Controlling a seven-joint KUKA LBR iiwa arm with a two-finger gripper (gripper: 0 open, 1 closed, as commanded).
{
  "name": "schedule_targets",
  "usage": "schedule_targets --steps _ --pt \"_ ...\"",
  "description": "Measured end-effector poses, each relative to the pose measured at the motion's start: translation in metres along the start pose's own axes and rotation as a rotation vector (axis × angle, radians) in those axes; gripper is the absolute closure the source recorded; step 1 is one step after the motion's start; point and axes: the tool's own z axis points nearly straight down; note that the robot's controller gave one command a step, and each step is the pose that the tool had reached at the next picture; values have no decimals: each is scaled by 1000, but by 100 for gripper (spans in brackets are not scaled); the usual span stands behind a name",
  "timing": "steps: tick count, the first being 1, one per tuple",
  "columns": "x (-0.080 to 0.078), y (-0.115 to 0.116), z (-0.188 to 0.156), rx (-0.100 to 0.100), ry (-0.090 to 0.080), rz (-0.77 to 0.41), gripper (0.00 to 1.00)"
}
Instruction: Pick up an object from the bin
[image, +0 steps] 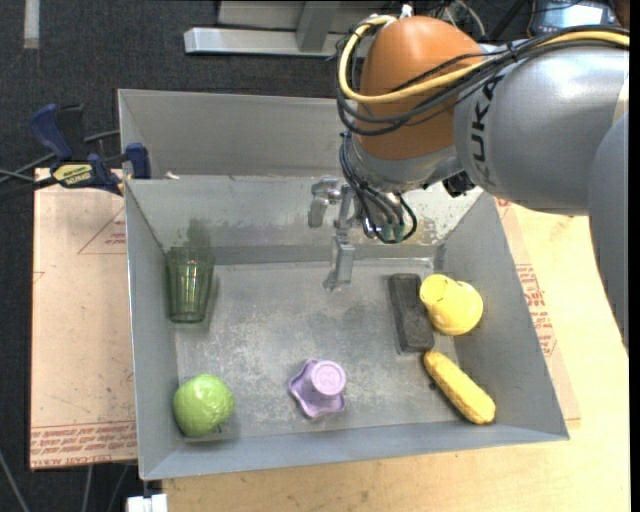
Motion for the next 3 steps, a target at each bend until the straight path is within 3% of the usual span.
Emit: schedule_targets --steps 1,2,3 --pt "-1 0 -5 -1 -7 1 0" --pt "14 -8 36 -2 -13 7 0" --pt "18 -35 98 -1 -11 -86 0"
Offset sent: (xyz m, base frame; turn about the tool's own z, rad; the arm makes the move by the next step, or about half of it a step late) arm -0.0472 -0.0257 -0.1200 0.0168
